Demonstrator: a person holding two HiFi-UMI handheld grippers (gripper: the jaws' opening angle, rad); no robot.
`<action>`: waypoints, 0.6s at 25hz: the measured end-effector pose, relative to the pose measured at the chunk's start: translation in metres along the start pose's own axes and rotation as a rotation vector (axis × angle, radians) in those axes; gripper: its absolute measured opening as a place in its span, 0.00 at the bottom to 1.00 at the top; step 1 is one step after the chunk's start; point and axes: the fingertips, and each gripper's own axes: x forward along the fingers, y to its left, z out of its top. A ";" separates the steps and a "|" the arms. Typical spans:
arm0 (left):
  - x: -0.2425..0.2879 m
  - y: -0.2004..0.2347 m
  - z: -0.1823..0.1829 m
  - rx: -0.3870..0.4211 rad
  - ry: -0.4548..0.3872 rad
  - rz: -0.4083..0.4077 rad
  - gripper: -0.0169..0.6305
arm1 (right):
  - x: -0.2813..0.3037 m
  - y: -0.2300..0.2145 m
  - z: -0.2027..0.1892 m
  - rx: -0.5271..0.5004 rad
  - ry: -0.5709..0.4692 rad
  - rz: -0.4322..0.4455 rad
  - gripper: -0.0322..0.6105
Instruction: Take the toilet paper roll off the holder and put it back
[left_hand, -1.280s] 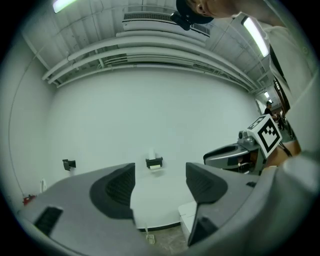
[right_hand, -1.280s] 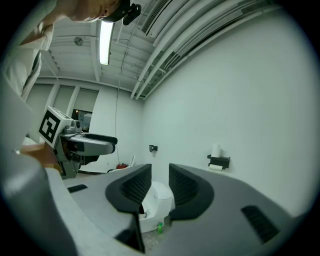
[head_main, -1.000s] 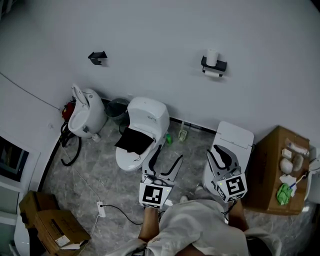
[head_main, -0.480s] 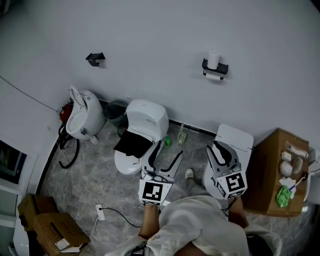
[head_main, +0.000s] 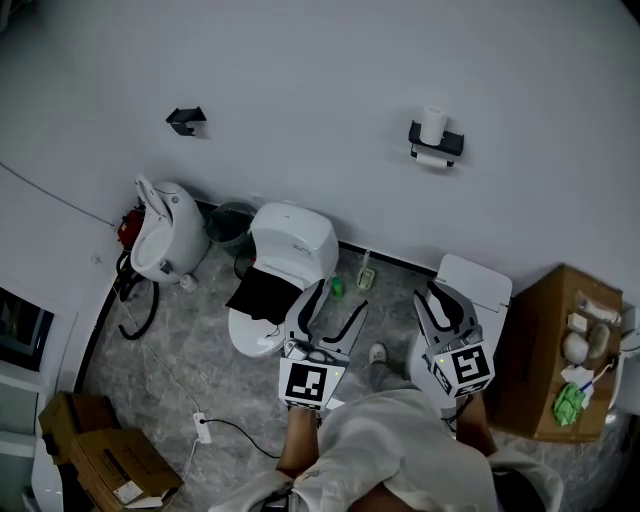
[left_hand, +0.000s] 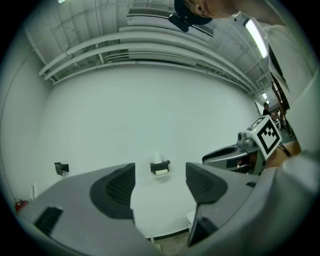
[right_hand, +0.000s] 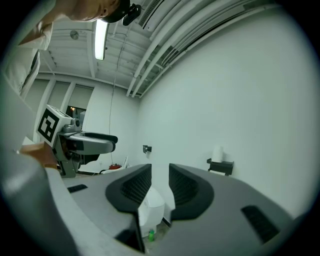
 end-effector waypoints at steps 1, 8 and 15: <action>0.007 0.002 -0.002 -0.002 0.007 -0.002 0.53 | 0.006 -0.005 -0.001 0.004 0.004 -0.002 0.21; 0.056 0.021 -0.009 0.005 0.022 -0.022 0.53 | 0.045 -0.039 0.001 0.013 -0.004 -0.010 0.21; 0.106 0.031 -0.017 0.005 0.042 -0.042 0.53 | 0.072 -0.077 -0.013 0.045 0.026 -0.031 0.21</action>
